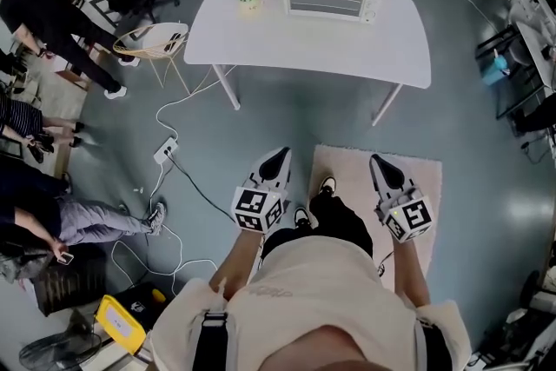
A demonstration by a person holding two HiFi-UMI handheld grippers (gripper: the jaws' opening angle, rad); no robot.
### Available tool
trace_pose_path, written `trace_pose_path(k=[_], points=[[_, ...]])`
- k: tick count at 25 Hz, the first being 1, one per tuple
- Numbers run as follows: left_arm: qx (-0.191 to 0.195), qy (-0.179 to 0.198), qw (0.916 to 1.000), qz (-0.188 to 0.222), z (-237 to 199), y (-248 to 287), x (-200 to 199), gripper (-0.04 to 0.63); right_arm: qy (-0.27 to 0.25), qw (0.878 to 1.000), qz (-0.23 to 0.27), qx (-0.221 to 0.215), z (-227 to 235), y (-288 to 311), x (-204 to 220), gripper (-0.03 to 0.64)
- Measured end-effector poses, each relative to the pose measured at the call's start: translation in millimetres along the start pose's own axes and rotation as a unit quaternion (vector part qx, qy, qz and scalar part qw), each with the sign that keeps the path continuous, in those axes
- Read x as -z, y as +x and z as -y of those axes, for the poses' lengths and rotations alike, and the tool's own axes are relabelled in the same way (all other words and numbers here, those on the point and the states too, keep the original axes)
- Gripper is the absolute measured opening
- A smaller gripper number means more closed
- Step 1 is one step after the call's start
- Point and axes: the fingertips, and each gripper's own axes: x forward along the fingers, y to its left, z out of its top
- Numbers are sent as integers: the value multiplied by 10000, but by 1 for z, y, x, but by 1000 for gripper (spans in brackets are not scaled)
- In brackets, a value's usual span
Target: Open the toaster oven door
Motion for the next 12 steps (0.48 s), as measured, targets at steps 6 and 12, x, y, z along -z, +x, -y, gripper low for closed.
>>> trace_pose_path(k=[6, 12], points=[[-53, -15, 9999, -106, -27, 28, -8, 21, 252, 9996, -32, -112, 18, 43, 9, 7], [-196, 216, 9993, -236, -67, 82, -32, 21, 423, 9987, 113, -242, 62, 109, 6, 6]])
